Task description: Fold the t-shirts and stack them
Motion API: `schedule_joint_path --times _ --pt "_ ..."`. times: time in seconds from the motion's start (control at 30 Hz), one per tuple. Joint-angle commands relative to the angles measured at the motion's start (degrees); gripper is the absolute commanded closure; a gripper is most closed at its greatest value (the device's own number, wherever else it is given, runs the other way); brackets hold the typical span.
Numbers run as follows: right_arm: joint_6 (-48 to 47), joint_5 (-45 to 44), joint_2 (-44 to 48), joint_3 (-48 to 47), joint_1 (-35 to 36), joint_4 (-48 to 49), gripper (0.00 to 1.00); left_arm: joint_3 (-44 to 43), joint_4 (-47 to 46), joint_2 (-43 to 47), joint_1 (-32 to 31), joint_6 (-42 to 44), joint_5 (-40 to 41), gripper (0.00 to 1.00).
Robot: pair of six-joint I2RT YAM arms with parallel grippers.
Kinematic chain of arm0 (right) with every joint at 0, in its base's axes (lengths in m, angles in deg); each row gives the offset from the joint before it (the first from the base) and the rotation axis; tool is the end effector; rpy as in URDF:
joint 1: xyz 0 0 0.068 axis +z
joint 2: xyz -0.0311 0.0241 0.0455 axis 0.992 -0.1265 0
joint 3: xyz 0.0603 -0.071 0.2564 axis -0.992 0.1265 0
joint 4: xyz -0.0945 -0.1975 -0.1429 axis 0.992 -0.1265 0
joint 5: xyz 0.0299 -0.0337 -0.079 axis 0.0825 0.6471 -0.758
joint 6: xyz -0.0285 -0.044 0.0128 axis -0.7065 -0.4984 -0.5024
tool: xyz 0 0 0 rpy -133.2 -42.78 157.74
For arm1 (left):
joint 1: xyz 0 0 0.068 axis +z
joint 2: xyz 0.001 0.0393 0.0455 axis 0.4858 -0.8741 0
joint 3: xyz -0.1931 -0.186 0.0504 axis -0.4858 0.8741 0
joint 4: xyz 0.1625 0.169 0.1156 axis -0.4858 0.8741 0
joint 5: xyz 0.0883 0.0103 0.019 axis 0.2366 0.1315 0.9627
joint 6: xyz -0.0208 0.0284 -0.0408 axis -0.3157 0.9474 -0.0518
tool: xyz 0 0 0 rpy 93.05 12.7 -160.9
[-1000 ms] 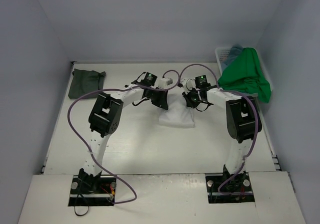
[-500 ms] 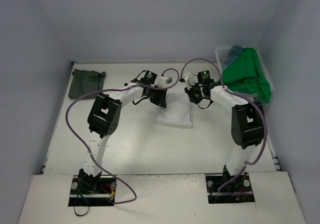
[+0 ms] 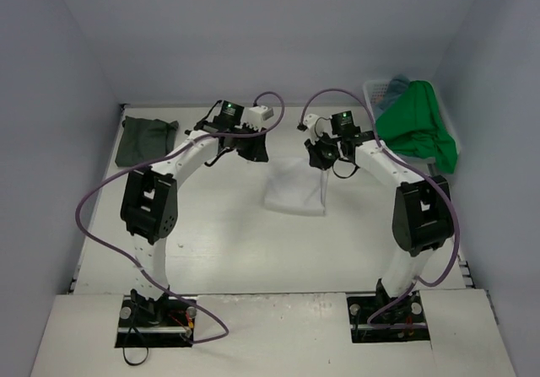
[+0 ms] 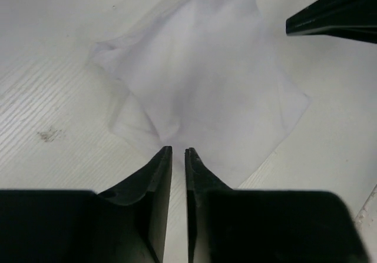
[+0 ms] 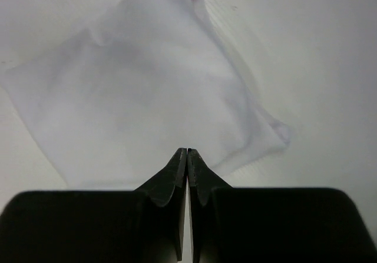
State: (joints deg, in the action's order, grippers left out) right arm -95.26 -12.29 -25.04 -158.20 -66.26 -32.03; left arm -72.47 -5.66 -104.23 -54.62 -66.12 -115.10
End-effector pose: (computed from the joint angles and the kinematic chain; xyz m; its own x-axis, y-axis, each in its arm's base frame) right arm 0.3800 0.1294 0.2532 -0.2383 -0.5092 -0.8270 -0.8074 0.5771 -0.1227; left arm 0.4064 -0.2176 0.2642 -0.6551 0.2467 -0.7141 0.6982 0.5588 -0.4475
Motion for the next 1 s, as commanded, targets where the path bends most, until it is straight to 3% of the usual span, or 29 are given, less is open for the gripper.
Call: schedule_joint_path --times 0.0,0.03,0.2,0.33,0.37,0.5,0.97 --pt "1.20 7.38 -2.60 -2.60 1.54 -0.51 1.00 2.26 -1.94 4.23 2.09 -0.12 -1.12 0.92" --pt "1.38 8.34 -4.18 -3.04 1.98 -0.43 1.00 3.40 -2.39 4.23 2.53 -0.64 -1.56 0.99" --pt "2.34 9.49 -8.32 -5.59 4.97 0.01 1.00 4.20 -3.01 3.09 3.76 -1.96 -3.93 1.00" --pt "2.78 9.15 -9.91 -5.77 6.99 0.45 1.00 4.73 -3.97 1.34 3.85 -3.98 -6.31 0.92" --pt "2.52 8.53 -9.99 -5.68 7.69 0.45 1.00 5.07 -4.50 0.46 3.85 -4.42 -7.53 0.84" --pt "2.17 7.48 -9.82 -4.72 8.31 0.45 1.00 5.60 -5.73 -1.74 3.77 -6.79 -10.35 0.74" --pt "1.38 4.23 -9.03 -2.35 8.32 0.72 1.00 9.56 -7.58 -4.64 3.77 -7.24 -9.74 0.57"
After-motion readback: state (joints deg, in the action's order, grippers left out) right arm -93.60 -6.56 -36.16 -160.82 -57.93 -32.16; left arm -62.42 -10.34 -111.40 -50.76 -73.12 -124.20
